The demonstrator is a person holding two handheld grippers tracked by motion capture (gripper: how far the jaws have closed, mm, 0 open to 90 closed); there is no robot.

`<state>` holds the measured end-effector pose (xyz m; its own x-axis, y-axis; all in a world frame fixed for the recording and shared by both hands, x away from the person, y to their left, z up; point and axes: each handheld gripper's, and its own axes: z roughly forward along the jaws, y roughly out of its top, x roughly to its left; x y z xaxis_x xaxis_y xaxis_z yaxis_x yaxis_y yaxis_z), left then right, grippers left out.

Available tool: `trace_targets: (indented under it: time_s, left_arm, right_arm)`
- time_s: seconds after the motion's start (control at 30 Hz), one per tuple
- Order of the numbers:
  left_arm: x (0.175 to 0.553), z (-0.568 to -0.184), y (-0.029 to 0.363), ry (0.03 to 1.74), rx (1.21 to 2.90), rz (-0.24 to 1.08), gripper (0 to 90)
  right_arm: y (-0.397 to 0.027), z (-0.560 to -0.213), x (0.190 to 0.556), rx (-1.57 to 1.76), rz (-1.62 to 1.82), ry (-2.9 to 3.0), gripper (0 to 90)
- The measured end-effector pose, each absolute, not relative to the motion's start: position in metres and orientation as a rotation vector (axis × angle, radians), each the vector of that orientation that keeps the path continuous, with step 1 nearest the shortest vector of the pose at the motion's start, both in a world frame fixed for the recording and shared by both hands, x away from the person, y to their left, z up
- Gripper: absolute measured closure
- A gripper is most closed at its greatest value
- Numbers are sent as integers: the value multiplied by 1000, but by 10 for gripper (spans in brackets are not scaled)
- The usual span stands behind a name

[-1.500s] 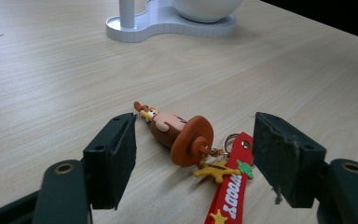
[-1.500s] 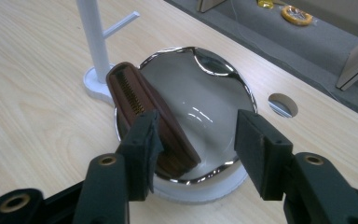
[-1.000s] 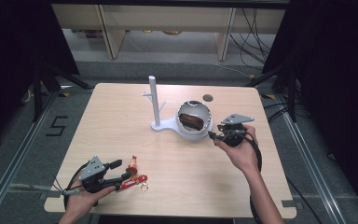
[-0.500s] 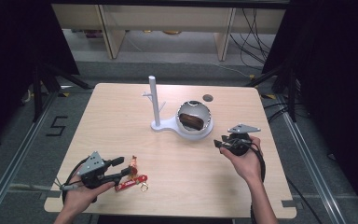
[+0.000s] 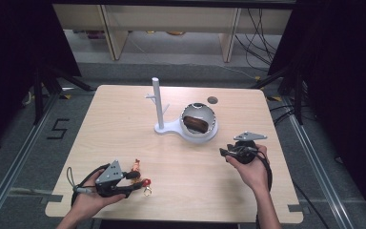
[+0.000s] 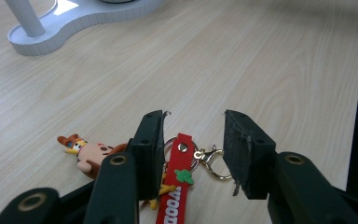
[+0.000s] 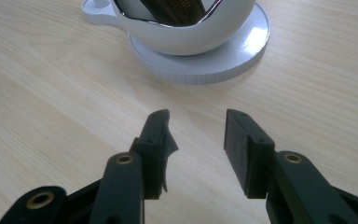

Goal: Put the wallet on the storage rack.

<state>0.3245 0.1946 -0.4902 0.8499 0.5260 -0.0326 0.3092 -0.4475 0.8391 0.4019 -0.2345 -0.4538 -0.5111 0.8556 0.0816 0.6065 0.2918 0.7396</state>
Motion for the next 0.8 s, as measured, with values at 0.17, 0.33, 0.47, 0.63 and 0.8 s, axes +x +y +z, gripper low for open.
trace_targets:
  time_s: [0.17, 0.33, 0.47, 0.63, 0.8]
  left_arm:
    - [333, -496, 188, 529, 2147, 249, 564]
    - [346, -492, 183, 488, 2247, 214, 560]
    - [355, -482, 177, 392, 2374, 197, 561]
    - [361, -475, 170, 279, 2511, 161, 561]
    - [368, -473, 157, 173, 2666, 89, 543]
  right_arm:
    - [-233, -457, 403, 1327, 1045, 2261, 598]
    - [-231, -457, 401, 1361, 1025, 2292, 591]
    - [-232, -457, 402, 1355, 1015, 2312, 588]
    - [-232, -458, 403, 1332, 1012, 2331, 584]
    - [-232, -458, 404, 1310, 1017, 2338, 577]
